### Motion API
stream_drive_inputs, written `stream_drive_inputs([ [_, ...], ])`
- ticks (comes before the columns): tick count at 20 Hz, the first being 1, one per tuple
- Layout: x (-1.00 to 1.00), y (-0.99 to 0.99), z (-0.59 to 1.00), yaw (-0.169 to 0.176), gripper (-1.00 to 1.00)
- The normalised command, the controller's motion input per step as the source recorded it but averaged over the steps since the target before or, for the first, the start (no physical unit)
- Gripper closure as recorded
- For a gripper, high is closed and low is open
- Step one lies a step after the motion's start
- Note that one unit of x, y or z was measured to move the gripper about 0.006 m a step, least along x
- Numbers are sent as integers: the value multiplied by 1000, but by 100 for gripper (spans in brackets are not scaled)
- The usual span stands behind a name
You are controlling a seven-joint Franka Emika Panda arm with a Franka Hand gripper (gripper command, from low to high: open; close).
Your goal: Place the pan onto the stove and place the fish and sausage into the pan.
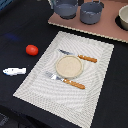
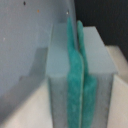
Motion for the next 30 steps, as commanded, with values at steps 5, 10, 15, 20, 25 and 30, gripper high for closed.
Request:
stream_drive_inputs([
  [5, 42, 603, 0, 78, 100],
  [10, 159, 507, 0, 61, 100],
  [15, 299, 271, -7, 17, 100],
  [20, 423, 259, -27, 0, 100],
  [25, 301, 331, -107, 11, 100],
  [30, 260, 290, -94, 15, 100],
])
